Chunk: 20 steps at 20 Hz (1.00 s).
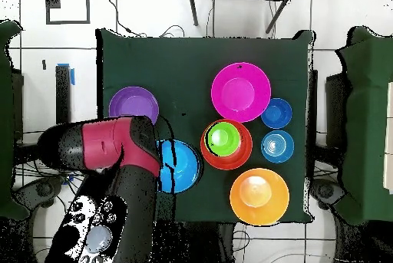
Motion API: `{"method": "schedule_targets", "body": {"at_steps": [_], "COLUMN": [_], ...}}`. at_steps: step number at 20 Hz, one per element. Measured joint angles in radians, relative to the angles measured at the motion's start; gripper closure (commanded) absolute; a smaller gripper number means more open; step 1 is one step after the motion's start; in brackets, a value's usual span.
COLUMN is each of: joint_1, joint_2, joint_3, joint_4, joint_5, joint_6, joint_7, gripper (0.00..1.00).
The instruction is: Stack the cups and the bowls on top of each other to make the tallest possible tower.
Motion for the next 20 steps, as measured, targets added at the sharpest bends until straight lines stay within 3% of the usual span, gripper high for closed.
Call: {"method": "schedule_targets", "body": {"at_steps": [20], "joint_1": [0.000], "joint_2": [-0.010], "joint_3": [0.000], "joint_4": [-0.010], "joint_5": [-0.011], "joint_6": [-0.017], "joint_7": [0.000], "gripper": [1.00]}}
